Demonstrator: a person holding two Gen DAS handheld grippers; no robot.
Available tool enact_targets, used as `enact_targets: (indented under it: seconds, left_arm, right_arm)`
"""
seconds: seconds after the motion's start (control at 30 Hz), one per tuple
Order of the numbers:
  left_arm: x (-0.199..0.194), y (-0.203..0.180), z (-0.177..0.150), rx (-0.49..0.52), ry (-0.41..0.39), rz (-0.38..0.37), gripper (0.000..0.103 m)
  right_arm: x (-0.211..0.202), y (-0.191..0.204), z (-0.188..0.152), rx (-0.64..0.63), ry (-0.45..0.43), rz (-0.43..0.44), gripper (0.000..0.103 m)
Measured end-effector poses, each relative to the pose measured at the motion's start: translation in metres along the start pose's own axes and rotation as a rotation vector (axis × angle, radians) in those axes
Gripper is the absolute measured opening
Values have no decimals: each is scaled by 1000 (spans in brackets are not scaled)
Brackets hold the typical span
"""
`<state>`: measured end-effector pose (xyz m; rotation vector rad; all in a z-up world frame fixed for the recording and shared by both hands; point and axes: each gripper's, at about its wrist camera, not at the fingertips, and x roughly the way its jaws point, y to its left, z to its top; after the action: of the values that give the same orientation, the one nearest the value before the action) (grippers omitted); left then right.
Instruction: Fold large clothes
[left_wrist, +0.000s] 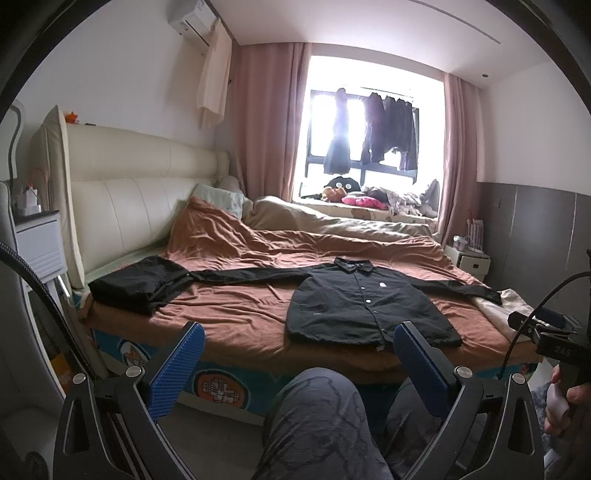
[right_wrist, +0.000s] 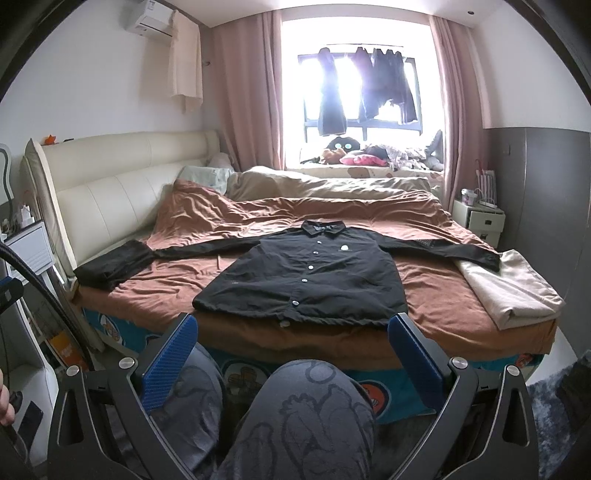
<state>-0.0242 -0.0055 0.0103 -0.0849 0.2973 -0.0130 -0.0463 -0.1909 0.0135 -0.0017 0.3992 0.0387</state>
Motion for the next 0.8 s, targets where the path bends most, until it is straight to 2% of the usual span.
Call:
enact_targets:
  seconds: [0.8]
  left_arm:
    - [-11,-3,-5,-10,-15,-7,103]
  right_arm:
    - [-6,6,0,-10,-13,-9,103]
